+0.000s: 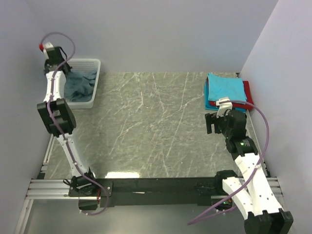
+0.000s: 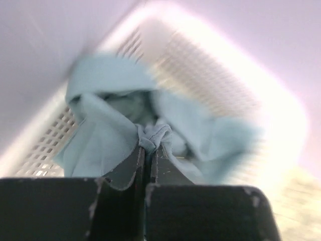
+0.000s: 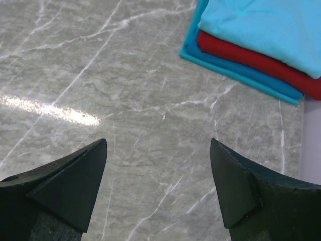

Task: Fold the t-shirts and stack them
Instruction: Grab the tshirt from the pile, then move the tshirt to the center of the board

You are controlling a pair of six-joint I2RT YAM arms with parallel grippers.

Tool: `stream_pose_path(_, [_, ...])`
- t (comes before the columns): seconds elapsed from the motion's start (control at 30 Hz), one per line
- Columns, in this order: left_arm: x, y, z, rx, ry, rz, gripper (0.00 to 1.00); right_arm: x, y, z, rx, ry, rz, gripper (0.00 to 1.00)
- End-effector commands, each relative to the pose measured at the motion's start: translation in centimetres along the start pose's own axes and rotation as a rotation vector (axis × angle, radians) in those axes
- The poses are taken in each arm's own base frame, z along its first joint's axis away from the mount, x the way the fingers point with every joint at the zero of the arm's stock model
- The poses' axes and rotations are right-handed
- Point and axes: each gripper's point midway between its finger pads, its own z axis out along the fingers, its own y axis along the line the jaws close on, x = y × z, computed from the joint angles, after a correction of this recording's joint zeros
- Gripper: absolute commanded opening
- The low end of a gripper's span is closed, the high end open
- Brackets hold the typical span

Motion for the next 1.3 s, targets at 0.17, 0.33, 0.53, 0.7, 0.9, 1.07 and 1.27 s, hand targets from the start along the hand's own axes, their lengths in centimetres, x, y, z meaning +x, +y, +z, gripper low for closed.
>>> stream_pose_path(0.17, [-22.4,-10.5,-31.6,0.521,-0.607,-0.149,0.0,-3.0,-0.5,-1.4,0.026,-0.124,-0.01,0.89])
stream_pose_path(0.33, [-23.3,-12.6,-43.2,0.738,-0.681,-0.177,0.0,-3.3,-0.8,-1.6,0.044,-0.139,-0.008,0.89])
stream_pose_path(0.53, [-20.4,-15.9,-51.9,1.046,-0.625,-0.165,0.0,-3.2,-1.2,-1.7,0.063,-0.142,-0.004,0.89])
stream_pose_path(0.7, [-13.1,-19.3,-54.4,1.251,-0.407,-0.105,0.0,-3.3,-1.9,-1.8,0.092,-0.149,0.007,0.89])
stream_pose_path(0.9, [-2.1,-22.0,-54.8,1.452,-0.152,-0.083,0.0,-3.0,-2.1,-1.3,0.098,-0.131,0.008,0.88])
stream_pose_path(1.07, [10.4,-24.7,-46.1,1.324,0.132,0.044,0.4,-2.5,-1.7,-0.8,0.075,-0.104,-0.002,0.88])
stream_pose_path(1.27, [15.1,-20.7,-32.9,0.76,0.132,0.359,0.76,-1.3,1.0,-0.5,-0.091,-0.064,-0.075,0.88])
